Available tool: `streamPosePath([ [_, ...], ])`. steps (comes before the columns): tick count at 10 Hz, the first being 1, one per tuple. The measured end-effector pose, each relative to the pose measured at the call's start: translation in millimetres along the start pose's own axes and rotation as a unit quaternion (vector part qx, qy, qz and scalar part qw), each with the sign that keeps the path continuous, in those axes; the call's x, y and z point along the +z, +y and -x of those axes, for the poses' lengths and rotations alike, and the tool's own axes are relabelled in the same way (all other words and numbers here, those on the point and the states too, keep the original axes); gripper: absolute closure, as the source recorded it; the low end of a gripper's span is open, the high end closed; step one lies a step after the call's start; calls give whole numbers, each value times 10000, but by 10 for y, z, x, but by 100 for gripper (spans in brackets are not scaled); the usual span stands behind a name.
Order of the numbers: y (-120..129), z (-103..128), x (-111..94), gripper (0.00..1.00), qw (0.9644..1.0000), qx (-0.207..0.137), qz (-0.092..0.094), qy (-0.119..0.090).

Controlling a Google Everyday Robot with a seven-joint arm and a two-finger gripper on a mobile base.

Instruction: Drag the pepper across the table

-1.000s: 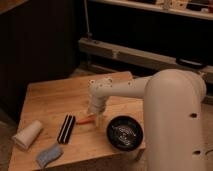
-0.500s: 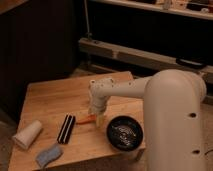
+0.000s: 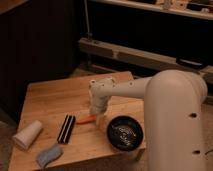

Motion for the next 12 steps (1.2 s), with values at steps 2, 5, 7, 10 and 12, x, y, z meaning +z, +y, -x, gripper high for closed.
streamPosePath([
  [2,-5,-3,-6,77,10000,6,-9,-1],
  [5,6,-18,-17,81,10000,15,-8,8],
  [7,12,-25,-19,81,10000,1,1,6],
  [10,28,-21,9,81,10000,-36,73,3],
  [12,38,-50,13,81,9999,-32,127,7],
])
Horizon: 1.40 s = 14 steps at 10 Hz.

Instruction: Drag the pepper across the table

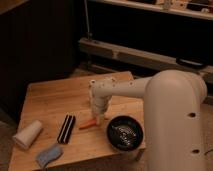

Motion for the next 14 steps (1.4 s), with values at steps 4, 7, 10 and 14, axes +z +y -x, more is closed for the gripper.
streamPosePath([
  [4,31,-211,-51,81,9999,29,61,150],
  [7,79,-305,-53,81,9997,74,118,208],
  [10,92,-354,-56,81,9996,89,144,238],
  [14,76,-468,-78,81,9993,102,176,316],
])
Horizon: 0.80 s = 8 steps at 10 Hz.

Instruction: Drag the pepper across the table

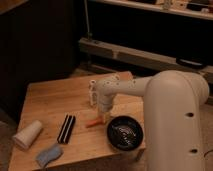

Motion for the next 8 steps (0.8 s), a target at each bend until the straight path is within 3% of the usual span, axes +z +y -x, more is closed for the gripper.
streamPosePath([
  [8,15,-144,-16,81,10000,35,30,87],
])
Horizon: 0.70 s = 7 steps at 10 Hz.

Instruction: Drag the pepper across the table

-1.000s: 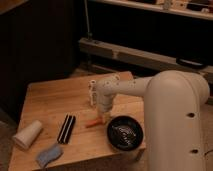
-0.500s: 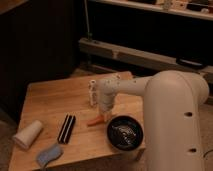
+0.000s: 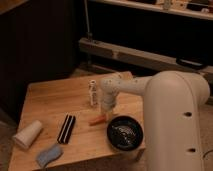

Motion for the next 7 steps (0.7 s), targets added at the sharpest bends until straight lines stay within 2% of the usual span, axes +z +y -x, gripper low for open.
streamPosePath([
  [2,-4,2,-12,81,10000,-5,2,3],
  [4,11,-127,-21,81,10000,31,29,80],
  [7,17,-640,-117,81,9994,95,71,329],
])
